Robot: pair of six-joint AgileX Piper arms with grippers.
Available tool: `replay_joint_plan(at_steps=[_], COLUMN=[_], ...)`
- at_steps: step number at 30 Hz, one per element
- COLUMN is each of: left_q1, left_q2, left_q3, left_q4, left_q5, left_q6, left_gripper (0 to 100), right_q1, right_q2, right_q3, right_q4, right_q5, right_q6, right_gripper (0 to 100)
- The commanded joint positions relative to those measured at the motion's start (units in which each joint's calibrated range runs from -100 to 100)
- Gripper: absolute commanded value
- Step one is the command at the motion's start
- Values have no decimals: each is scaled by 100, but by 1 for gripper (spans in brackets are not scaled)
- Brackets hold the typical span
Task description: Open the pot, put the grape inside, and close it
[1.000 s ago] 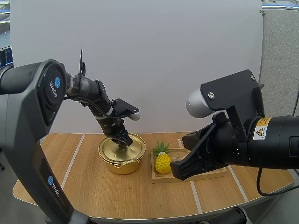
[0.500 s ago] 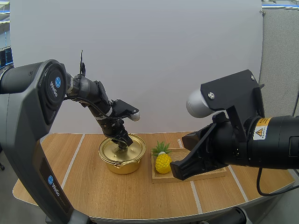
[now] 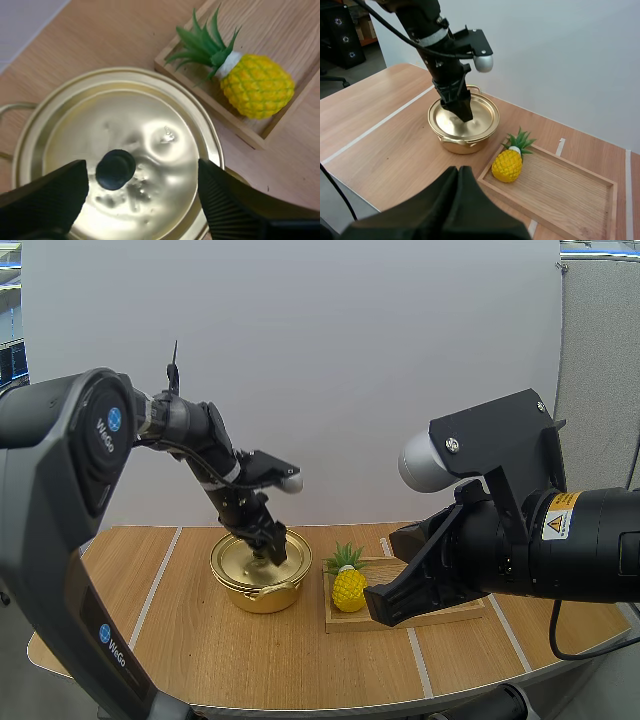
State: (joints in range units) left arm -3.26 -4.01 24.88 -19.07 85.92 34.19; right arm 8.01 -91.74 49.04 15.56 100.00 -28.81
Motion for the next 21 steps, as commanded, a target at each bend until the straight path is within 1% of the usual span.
replay_joint_plan(at_steps=[1, 5, 11, 18, 21], left_q1=[-15, -15, -15, -15, -15], left_q2=[-549, -1368, -2790, -4458, -5113], left_q3=[-216, -324, -324, -324, -167], left_q4=[51, 87, 111, 124, 124], left_q5=[735, 1408, 1408, 1408, 1408], left_q6=[-135, -231, -364, -701, -877], left_gripper=[100, 100, 100, 100, 100], right_q1=[-15, -15, -15, -15, -15], right_q2=[-40, -40, -40, -40, -40], right_q3=[10, 10, 10, 10, 10], right_q4=[6, 5, 5, 5, -7], right_q5=[0, 0, 0, 0, 0], right_q6=[-61, -61, -61, -61, -61], right_gripper=[0, 0, 0, 0, 0])
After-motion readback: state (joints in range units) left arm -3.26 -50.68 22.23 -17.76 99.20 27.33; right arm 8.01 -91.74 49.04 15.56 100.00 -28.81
